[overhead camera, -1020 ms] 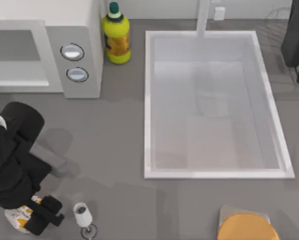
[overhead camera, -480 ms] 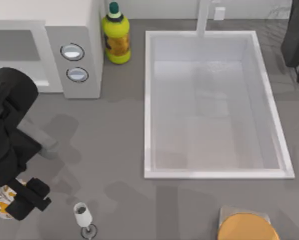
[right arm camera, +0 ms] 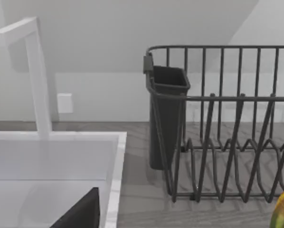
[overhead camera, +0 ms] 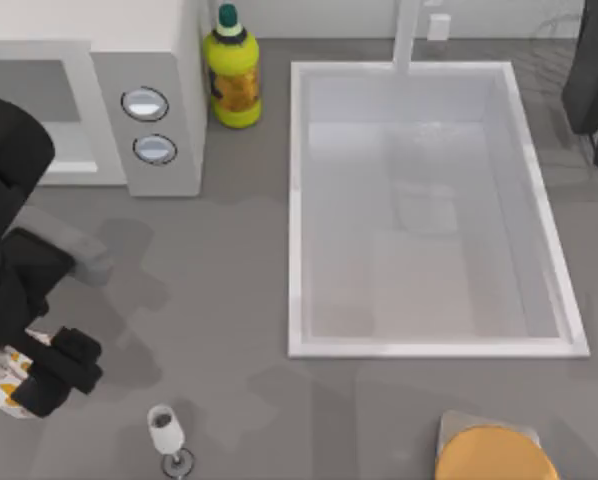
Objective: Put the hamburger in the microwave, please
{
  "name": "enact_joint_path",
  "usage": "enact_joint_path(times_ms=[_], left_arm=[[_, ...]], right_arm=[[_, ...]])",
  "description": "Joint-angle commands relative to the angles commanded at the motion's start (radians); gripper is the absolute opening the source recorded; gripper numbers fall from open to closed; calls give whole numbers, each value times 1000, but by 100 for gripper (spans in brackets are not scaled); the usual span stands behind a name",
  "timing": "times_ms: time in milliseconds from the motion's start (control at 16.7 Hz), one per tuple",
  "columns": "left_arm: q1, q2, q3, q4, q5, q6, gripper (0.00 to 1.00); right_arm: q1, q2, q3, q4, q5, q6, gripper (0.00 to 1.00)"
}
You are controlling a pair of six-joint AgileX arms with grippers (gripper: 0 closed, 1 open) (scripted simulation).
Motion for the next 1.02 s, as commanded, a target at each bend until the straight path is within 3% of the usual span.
enact_joint_path(times_ms=[240, 480, 720, 1020], left_arm=[[12, 37, 1, 60, 9, -2, 0], [63, 143, 4, 279, 38, -21, 0], [144, 285, 3, 638, 79, -55, 0], [263, 463, -13, 1202, 134, -109, 0]], right_arm=[[0, 0, 0, 0, 0, 0, 100], [0, 0, 0, 0, 0, 0, 100], [0, 0, 0, 0, 0, 0, 100], [0, 0, 0, 0, 0, 0, 100]])
